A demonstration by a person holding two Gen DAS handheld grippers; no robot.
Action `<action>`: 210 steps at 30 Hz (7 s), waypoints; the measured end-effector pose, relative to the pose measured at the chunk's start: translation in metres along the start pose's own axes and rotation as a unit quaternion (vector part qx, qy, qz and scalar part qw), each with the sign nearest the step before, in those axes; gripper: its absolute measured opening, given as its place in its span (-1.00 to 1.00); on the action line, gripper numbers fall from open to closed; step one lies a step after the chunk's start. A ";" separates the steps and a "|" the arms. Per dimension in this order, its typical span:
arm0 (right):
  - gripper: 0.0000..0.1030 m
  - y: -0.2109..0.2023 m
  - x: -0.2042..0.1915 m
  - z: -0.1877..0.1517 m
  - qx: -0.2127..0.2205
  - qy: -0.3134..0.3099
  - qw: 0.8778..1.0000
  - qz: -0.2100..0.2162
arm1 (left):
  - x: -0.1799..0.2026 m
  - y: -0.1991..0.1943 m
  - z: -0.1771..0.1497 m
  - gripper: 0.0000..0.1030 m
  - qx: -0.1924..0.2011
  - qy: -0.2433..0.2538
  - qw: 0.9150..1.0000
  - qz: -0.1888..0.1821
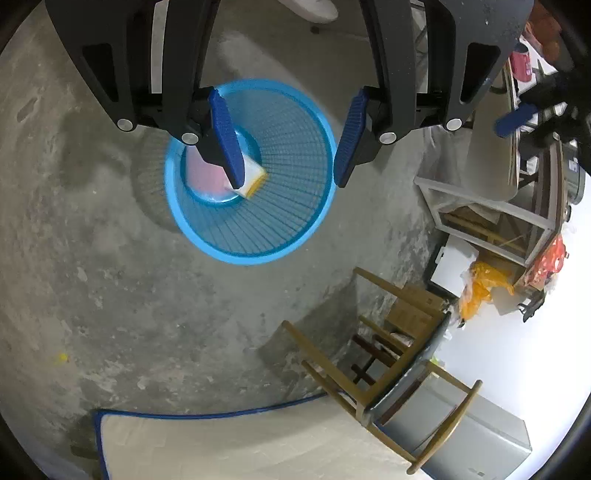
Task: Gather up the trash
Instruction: 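Open both tools over the blue wastebasket to drop the box and sponge, then return both tools to the table over the remaining trash, then grasp the blue crumpled wrapper with the right tool while the left tool grasps the clear plastic bag, then lift the clear bag and blue wrapper and carry them to the blue wastebasket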
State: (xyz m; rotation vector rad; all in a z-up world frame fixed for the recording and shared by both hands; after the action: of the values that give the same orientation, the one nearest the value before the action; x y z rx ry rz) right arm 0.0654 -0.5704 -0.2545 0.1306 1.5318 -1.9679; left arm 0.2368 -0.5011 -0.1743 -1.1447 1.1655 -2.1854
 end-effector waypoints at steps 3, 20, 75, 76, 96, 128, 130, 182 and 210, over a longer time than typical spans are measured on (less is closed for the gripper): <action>-0.04 -0.014 0.000 -0.010 0.002 -0.014 1.000 -0.005 | -0.001 -0.023 -0.005 0.22 0.016 0.010 1.000 0.005; 0.57 -0.143 -0.095 -0.054 0.114 -0.209 0.971 -0.012 | 0.009 -0.176 -0.091 0.49 0.129 0.084 0.988 0.011; 0.10 -0.143 -0.502 -0.445 -0.145 -0.580 0.765 0.239 | -0.365 -0.395 -0.385 0.68 0.308 -0.182 0.916 0.184; 0.04 -0.144 -0.499 -0.446 -0.150 -0.580 0.765 0.237 | -0.366 -0.391 -0.384 0.66 0.306 -0.187 0.917 0.173; -0.46 -0.140 -0.494 -0.441 -0.175 -0.536 0.782 0.267 | -0.382 -0.371 -0.369 -0.56 0.297 -0.283 0.904 0.122; -0.54 -0.183 -0.486 -0.407 -0.120 -0.522 0.787 0.308 | -0.348 -0.430 -0.398 -0.63 0.327 -0.265 0.872 0.248; -0.54 -0.184 -0.485 -0.405 -0.117 -0.521 0.787 0.309 | -0.347 -0.429 -0.397 -0.63 0.327 -0.265 0.873 0.247; -0.54 -0.250 -0.444 -0.322 -0.038 -0.475 0.805 0.354 | -0.271 -0.479 -0.342 -0.63 0.388 -0.162 0.869 0.259; -0.54 -0.241 -0.301 -0.165 0.049 -0.320 0.908 0.266 | -0.116 -0.420 -0.190 -0.63 0.348 0.034 0.923 0.158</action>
State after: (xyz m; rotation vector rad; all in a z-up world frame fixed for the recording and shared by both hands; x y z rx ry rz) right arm 0.1279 -0.2674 0.0284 -0.0524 0.8502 -1.4395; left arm 0.1580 -0.0936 0.0573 -0.5345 0.4585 -2.1118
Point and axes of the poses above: each gripper's, at about its wrist camera, not at the fingertips, and y roughly the way its jaws point, x to its right, z to its top, the point moved 9 cm from there along y, roughly the way its jaws point, and after that the axes turned 7 degrees about -z, right-handed, at the moved point
